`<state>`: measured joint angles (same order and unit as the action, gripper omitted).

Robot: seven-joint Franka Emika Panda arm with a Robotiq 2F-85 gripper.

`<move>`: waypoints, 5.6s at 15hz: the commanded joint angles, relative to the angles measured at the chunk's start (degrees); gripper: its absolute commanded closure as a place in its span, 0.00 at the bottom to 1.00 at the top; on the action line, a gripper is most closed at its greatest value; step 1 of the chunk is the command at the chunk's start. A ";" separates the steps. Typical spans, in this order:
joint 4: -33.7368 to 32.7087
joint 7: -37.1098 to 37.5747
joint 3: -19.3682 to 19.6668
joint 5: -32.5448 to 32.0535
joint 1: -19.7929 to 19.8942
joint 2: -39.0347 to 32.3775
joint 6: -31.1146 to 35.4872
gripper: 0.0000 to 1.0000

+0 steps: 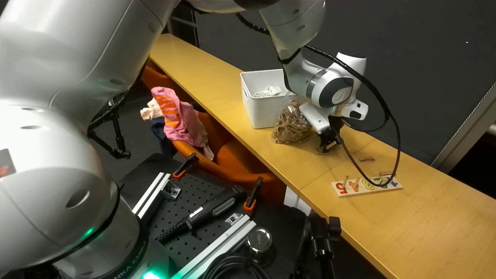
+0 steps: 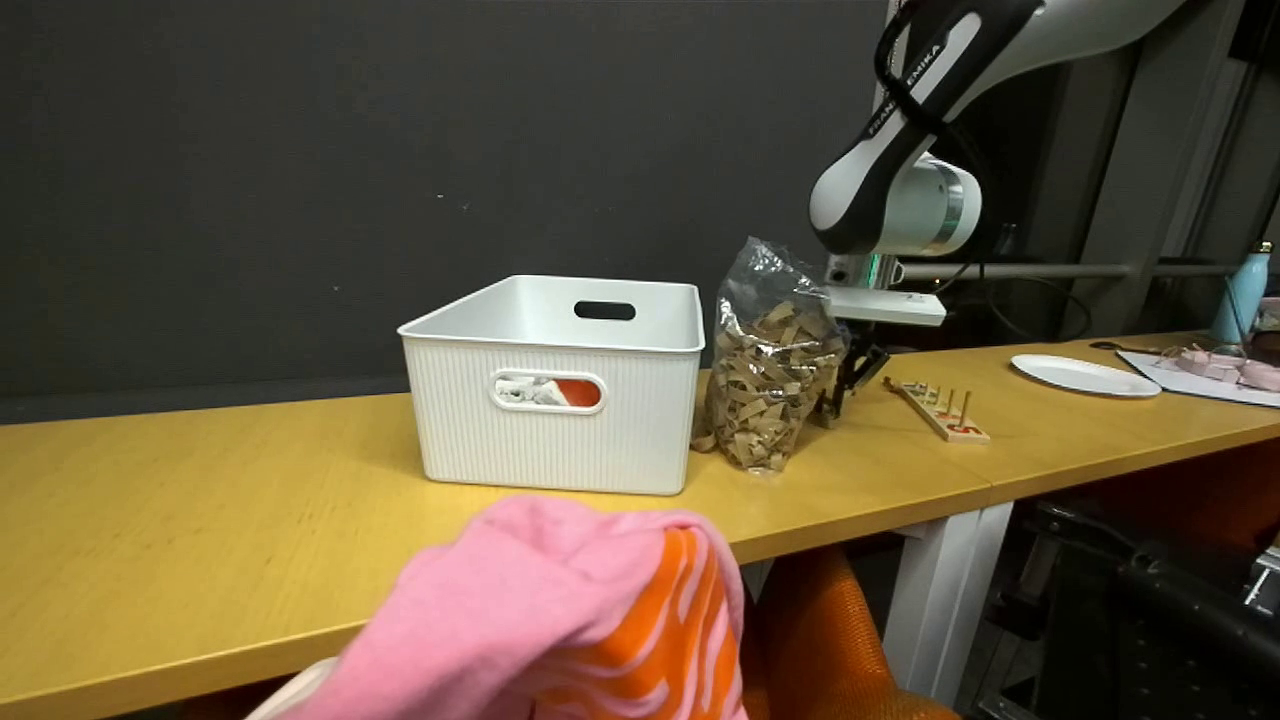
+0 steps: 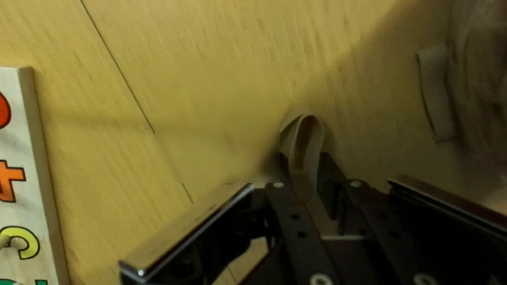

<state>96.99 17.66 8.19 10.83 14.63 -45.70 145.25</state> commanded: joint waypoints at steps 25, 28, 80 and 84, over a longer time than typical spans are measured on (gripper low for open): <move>6.15 3.63 3.04 0.53 -2.65 5.87 -0.64 0.99; 11.99 5.21 5.25 -0.27 -4.32 11.68 2.32 0.99; 24.85 2.95 8.65 -2.33 -5.90 33.85 7.31 0.00; 15.05 -2.05 8.49 4.09 0.82 25.29 0.31 0.00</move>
<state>120.33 18.79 18.37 10.32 11.01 -13.22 150.29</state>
